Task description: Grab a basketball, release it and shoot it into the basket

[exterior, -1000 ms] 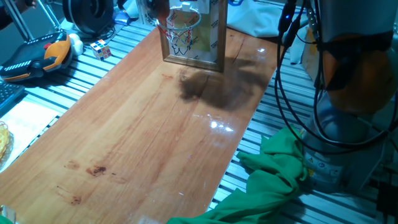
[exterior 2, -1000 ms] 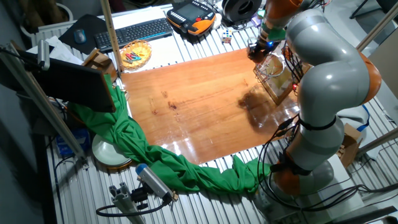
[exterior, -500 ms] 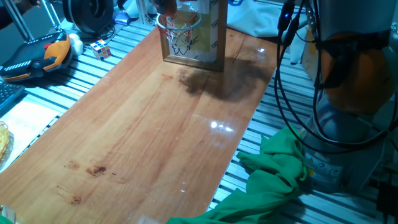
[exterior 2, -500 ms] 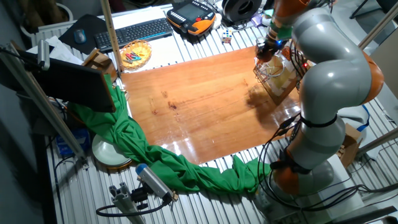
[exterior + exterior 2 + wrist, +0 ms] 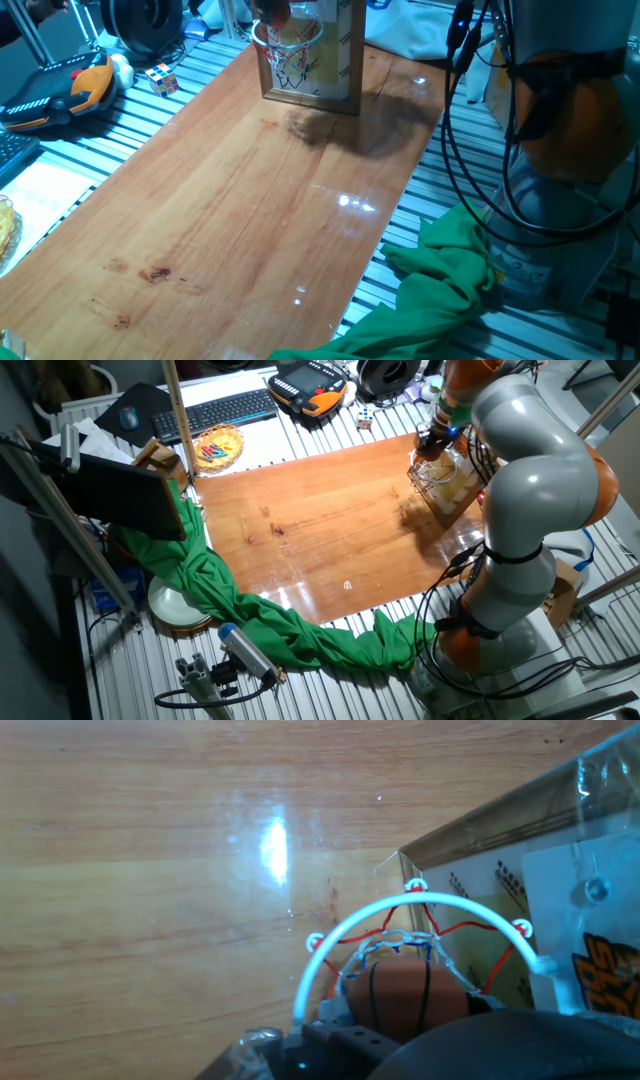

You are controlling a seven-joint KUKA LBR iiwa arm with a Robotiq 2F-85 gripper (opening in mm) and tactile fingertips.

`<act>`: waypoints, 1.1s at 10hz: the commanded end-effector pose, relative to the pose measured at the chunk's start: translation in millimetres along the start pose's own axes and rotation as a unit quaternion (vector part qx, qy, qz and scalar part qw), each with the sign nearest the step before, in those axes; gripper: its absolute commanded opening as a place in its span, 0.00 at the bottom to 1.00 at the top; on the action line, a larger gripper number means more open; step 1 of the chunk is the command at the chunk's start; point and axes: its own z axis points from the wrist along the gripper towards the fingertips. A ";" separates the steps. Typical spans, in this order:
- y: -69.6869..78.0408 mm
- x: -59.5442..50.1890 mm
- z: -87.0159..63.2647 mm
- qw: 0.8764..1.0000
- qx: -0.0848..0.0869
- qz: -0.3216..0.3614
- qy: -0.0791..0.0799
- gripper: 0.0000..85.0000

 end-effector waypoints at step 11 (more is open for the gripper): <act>-3.8 2.8 3.4 1.000 0.011 -0.009 -0.007 0.85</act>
